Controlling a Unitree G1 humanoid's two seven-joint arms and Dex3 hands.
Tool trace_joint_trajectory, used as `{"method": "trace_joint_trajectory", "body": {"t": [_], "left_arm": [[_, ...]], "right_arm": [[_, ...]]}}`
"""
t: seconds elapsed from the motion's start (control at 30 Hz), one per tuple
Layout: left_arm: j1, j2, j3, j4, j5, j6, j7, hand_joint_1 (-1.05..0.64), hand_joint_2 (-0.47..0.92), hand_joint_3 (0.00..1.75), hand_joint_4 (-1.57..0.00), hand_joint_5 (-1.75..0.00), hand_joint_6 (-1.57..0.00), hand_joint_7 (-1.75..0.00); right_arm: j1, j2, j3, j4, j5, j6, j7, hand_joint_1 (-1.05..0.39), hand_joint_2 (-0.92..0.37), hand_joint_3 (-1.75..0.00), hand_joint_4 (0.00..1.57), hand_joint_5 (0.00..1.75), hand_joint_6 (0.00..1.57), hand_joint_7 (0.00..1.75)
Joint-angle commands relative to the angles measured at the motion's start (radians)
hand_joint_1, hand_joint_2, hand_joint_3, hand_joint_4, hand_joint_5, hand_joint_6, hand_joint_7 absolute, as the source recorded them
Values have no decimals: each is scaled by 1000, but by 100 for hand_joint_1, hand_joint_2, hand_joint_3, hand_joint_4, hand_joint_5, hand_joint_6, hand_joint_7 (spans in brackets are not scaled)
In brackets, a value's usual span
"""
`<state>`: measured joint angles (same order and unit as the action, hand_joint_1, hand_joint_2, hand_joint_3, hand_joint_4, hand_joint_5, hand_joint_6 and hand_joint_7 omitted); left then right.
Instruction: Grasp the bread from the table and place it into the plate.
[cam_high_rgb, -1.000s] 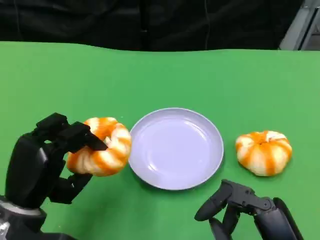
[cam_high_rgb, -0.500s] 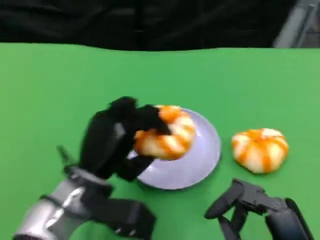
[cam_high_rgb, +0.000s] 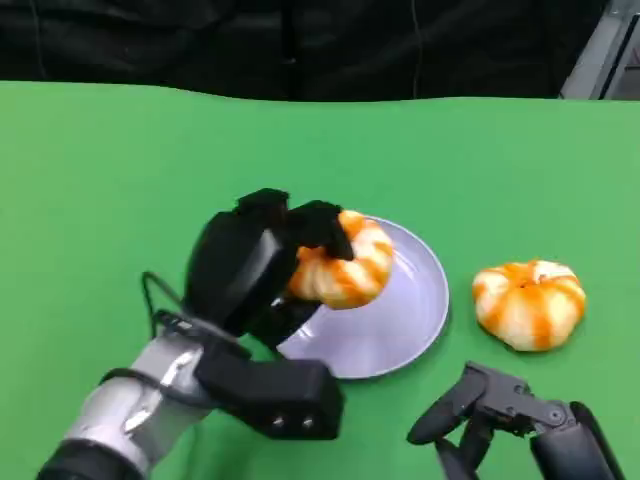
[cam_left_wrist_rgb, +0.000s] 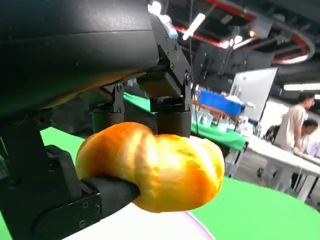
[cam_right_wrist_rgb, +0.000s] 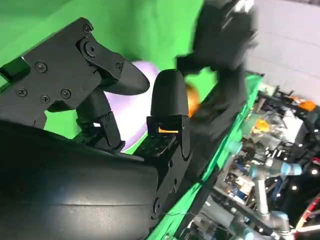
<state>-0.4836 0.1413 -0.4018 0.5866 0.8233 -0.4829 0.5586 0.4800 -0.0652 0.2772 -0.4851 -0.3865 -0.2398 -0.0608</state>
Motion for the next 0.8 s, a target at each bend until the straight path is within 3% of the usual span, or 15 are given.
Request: {"method": "trace_joint_trajectory", "body": {"t": [0.03,0.3,0.33,0.4,0.43,0.47,0.5,0.57,0.8], "left_arm": [[-18,-7,-15,6,-8,36,-8,-13,19,149,-93,-175,-84,-152],[-10,-31,-31,7,-16,99,-18,-14,22,144,-94,-175,-84,-151],[-4,-34,-40,-31,-10,193,-131,-15,22,142,-93,-175,-84,-150],[4,-33,-68,-115,15,387,-379,-30,64,67,-41,-94,-45,-66],[9,-30,-81,-149,27,454,-470,-42,81,40,-18,-63,-28,-33],[14,-26,-91,-176,34,494,-524,-50,86,33,-9,-49,-21,-21],[20,-23,-98,-198,36,524,-564,-57,90,32,-4,-36,-14,-12],[29,-19,-109,-238,38,570,-612,-61,91,32,-1,-26,-10,-7],[40,-9,-128,-291,35,627,-654,-62,92,33,0,-21,-9,-4]], "right_arm": [[11,-4,-3,-23,-1,16,2,-14,-44,-115,83,161,74,119],[9,-3,-1,-24,-7,16,-2,-14,-44,-116,84,159,74,119],[10,-3,1,-25,-7,18,0,-14,-44,-117,84,159,74,119],[12,0,5,-30,-5,24,2,-14,-43,-117,84,159,74,119],[12,0,6,-31,-5,24,2,-14,-43,-118,84,160,74,119],[14,0,6,-32,-6,23,1,-14,-43,-118,84,160,74,119],[14,-1,6,-32,-6,22,0,-14,-42,-119,84,160,74,119],[15,-1,7,-33,-7,21,-1,-14,-42,-119,84,160,74,119],[15,-2,7,-34,-7,23,-1,-14,-41,-120,84,160,74,119]]}}
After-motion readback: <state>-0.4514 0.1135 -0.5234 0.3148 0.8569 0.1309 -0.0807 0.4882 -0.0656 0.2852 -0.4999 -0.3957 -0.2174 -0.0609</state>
